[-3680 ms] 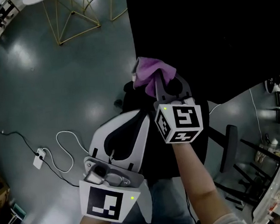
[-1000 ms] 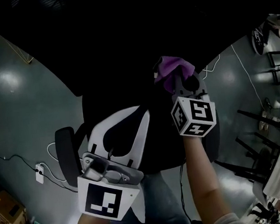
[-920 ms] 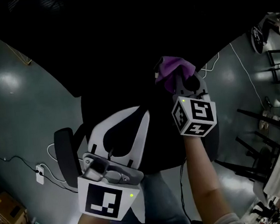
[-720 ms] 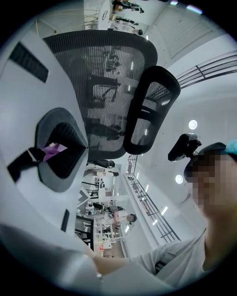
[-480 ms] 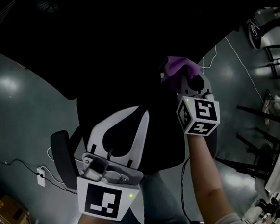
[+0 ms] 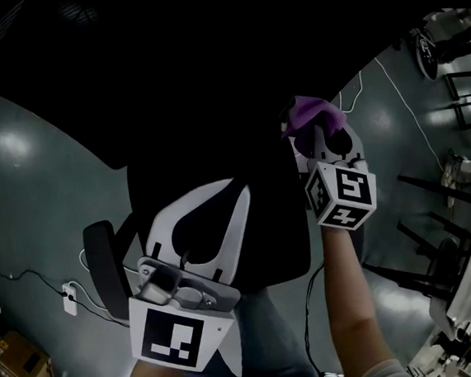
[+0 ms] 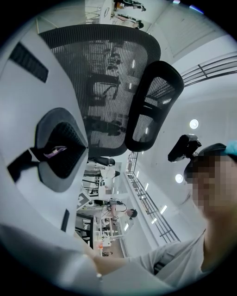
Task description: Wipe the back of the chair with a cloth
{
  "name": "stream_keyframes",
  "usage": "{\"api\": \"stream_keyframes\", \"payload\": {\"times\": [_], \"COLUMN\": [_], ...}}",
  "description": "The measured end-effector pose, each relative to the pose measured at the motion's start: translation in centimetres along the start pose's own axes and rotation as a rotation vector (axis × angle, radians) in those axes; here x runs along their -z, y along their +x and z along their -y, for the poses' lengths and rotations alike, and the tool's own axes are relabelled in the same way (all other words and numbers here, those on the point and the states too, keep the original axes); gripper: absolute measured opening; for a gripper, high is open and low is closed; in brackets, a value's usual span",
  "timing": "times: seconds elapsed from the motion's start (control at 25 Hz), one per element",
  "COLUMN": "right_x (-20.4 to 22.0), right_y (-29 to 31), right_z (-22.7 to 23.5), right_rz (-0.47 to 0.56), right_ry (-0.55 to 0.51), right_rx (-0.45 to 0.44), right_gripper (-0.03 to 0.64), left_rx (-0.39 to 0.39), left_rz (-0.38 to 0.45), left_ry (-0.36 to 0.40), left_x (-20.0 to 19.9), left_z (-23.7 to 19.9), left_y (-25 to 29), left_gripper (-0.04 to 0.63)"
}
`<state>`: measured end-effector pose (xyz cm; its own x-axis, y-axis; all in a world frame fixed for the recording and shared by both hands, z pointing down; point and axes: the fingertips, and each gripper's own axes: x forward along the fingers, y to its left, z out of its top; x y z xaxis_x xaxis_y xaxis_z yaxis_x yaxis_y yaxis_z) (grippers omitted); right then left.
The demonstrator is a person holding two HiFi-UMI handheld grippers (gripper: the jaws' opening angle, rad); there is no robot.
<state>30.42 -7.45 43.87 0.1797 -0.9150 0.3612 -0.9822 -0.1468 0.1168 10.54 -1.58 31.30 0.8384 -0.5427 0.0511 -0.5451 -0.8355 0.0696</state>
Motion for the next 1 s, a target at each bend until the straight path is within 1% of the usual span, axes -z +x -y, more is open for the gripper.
{"api": "stream_keyframes", "payload": {"times": [0.36,0.76,1.0], "right_x": [0.4,4.5,4.7], "right_y": [-0.3,0.1,0.3], "right_z": [-0.3,-1.4,-1.6], "right_rz": [0.035,-0.026,-0.026], "right_ry": [0.006,0.012,-0.011], "right_rx": [0.005,-0.023,-0.036], "right_gripper": [0.049,0.050,0.049], "left_rx": [0.002,-0.004,-0.005], "left_rz": [-0.008,-0.024,-0.020], "left_ry": [-0.009,-0.010,-0.008], "left_x": [0.6,1.7,1.7], "left_z": [0.6,0.3,0.0], "left_y": [0.2,0.5,0.5], "left_gripper": [0.012,0.012,0.012]}}
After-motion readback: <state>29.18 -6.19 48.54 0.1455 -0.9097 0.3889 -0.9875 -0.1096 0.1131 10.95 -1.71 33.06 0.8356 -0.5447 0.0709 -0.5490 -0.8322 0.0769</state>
